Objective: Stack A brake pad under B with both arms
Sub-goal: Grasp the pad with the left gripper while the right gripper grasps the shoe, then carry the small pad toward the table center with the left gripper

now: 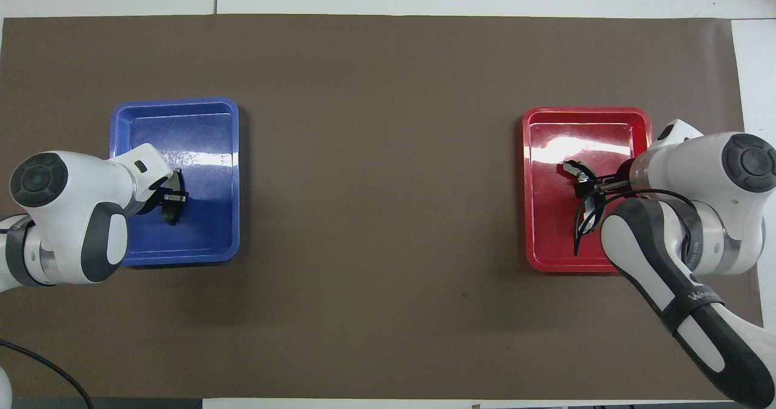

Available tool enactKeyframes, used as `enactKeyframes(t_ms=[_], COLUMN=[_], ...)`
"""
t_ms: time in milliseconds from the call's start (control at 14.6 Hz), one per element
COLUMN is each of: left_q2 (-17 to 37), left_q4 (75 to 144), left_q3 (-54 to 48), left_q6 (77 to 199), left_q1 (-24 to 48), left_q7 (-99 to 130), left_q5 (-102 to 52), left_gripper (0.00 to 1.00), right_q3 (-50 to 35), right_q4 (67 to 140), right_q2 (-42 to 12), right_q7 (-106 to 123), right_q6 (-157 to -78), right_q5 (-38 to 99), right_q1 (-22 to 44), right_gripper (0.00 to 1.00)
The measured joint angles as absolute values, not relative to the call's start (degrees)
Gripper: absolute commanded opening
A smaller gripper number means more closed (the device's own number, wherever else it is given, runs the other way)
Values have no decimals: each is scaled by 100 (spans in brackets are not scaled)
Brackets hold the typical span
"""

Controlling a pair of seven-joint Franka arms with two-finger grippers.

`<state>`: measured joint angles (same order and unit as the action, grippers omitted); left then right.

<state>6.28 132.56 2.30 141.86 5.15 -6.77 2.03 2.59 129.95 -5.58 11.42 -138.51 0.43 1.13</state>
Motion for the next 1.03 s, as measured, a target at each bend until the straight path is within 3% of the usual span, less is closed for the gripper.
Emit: enactKeyframes(t_ms=[342,548,685,890,1027], left_q2=[537,460,464,533,690], left_q4=[12761,12133,11899,11785,11626], left_q3=[233,224,217,197,191], left_q6=[13446,12772,12612,12611,12619], left_q1=[672,1220,1751,2582,3060], left_q7=[-349,318,958,1956,2570], left_q5=[203,203,204,204,204], left_gripper=[7,4,4,5,6], right_q3=[259,259,259,259,259], right_q4=[13019,13018,13016,13013,13000], right_q2=[-943,-944,-940,-932,-927], right_q7=[1225,1228,1228,1231,1238], right_q6=[-14096,-14079,-14006,-13964,-13963], right_q5=[43,43,43,43,43], right_q1=[113,113,113,113,114], right_gripper=[99,99,94,74,50])
